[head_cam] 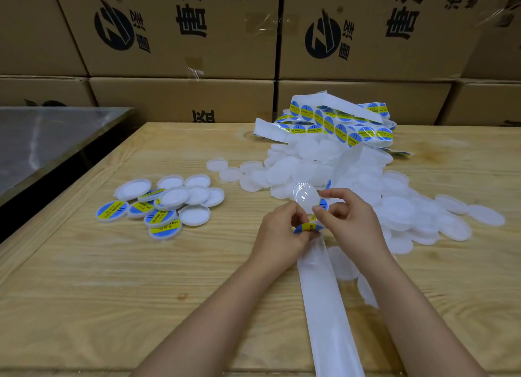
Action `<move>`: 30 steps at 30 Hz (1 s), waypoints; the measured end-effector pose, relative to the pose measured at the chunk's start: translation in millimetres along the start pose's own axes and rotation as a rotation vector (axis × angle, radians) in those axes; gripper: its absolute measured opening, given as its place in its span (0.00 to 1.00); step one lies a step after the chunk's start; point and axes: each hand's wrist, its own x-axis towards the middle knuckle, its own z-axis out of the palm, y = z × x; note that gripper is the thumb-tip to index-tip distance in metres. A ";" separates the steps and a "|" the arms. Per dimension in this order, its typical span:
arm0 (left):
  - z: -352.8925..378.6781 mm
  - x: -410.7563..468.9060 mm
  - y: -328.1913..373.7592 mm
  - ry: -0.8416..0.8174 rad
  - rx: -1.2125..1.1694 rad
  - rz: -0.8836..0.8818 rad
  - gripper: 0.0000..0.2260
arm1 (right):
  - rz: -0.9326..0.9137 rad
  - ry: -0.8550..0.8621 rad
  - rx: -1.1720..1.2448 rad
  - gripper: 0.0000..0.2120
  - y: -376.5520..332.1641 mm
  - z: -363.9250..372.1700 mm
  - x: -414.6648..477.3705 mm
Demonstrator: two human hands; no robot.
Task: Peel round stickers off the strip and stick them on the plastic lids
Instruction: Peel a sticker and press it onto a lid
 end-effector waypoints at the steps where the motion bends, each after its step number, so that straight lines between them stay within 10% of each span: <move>1: -0.2 -0.1 0.0 -0.003 0.003 0.006 0.12 | -0.012 0.013 -0.017 0.10 0.6 0.0 0.0; 16: -2.2 0.7 0.9 -0.004 -0.037 0.218 0.03 | 0.021 0.272 -0.191 0.05 9.2 -9.8 8.4; 30: -6.6 12.5 0.0 0.119 -0.659 -0.244 0.08 | -0.199 0.320 -0.547 0.06 3.9 -14.7 4.7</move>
